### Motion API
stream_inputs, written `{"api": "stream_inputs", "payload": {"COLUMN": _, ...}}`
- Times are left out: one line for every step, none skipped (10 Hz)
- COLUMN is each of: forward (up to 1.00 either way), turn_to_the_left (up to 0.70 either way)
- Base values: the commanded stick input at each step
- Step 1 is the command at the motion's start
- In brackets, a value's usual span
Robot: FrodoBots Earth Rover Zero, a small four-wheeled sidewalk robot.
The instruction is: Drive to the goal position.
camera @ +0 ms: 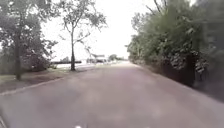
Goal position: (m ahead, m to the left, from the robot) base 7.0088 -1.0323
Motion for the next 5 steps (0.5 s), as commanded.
{"api": "stream_inputs", "payload": {"forward": 1.0, "turn_to_the_left": -0.11}}
{"api": "stream_inputs", "payload": {"forward": 1.0, "turn_to_the_left": -0.11}}
{"api": "stream_inputs", "payload": {"forward": 1.0, "turn_to_the_left": -0.11}}
{"api": "stream_inputs", "payload": {"forward": 1.0, "turn_to_the_left": -0.11}}
{"api": "stream_inputs", "payload": {"forward": 1.0, "turn_to_the_left": -0.11}}
